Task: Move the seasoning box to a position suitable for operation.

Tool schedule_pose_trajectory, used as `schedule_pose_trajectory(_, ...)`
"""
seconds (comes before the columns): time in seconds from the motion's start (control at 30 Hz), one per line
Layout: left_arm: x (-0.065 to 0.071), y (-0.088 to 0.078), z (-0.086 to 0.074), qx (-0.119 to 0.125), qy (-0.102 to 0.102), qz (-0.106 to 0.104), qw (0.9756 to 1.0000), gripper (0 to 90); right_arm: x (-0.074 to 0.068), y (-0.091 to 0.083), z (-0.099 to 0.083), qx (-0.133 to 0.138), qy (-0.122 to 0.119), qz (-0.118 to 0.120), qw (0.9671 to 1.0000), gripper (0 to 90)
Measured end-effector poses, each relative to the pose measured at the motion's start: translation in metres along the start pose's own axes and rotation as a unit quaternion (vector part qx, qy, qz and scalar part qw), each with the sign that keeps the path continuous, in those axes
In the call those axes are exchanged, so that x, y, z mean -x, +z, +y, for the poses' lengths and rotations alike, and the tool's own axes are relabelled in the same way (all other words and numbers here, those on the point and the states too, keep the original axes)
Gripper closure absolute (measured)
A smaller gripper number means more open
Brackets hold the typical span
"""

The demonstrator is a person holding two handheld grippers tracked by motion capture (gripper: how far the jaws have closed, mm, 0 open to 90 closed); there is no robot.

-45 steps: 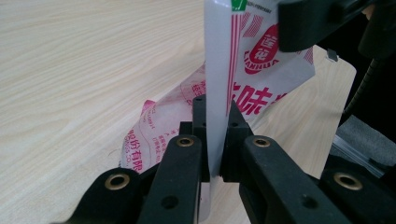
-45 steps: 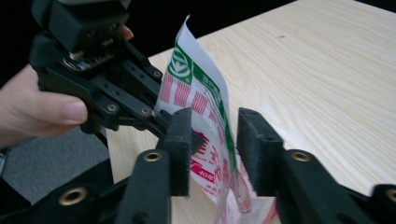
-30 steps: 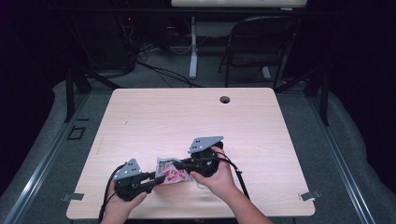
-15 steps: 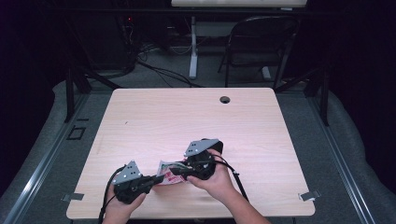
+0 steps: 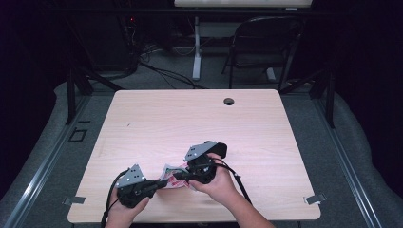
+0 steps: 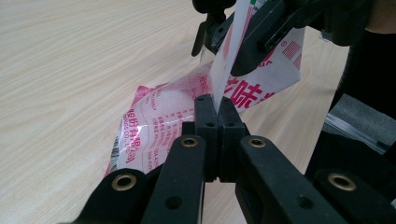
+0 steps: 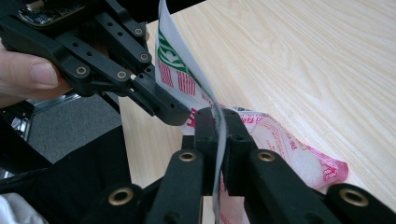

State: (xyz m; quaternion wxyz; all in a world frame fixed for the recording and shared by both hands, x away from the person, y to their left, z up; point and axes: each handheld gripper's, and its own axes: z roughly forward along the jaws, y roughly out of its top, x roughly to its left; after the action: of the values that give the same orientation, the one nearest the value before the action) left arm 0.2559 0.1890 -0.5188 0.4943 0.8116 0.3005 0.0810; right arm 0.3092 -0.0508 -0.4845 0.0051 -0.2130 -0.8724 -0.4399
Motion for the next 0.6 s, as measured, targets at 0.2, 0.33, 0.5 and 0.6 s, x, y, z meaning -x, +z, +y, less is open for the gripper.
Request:
schedule_pose_trajectory(0.2, -0.002, 0.000, -0.002, 0.001, 0.006, 0.007, 1.0000, 75.4, 0.001, 0.001, 0.000, -0.002, 0.002, 0.009, 1.0000, 90.0)
schedule_pose_trajectory(0.33, -0.006, 0.000, -0.005, 0.001, 0.011, 0.016, 0.9998, 61.6, 0.002, 0.001, 0.000, -0.001, -0.002, 0.017, 0.9998, 90.0)
schedule_pose_trajectory(0.5, -0.011, 0.006, -0.011, -0.006, 0.013, 0.028, 0.9995, 52.8, 0.004, 0.000, 0.002, 0.004, -0.004, 0.020, 0.9998, 90.0)
schedule_pose_trajectory(0.6, -0.013, 0.008, -0.013, -0.012, 0.013, 0.029, 0.9994, 50.3, 0.003, -0.001, 0.005, 0.001, -0.014, 0.021, 0.9997, 90.0)
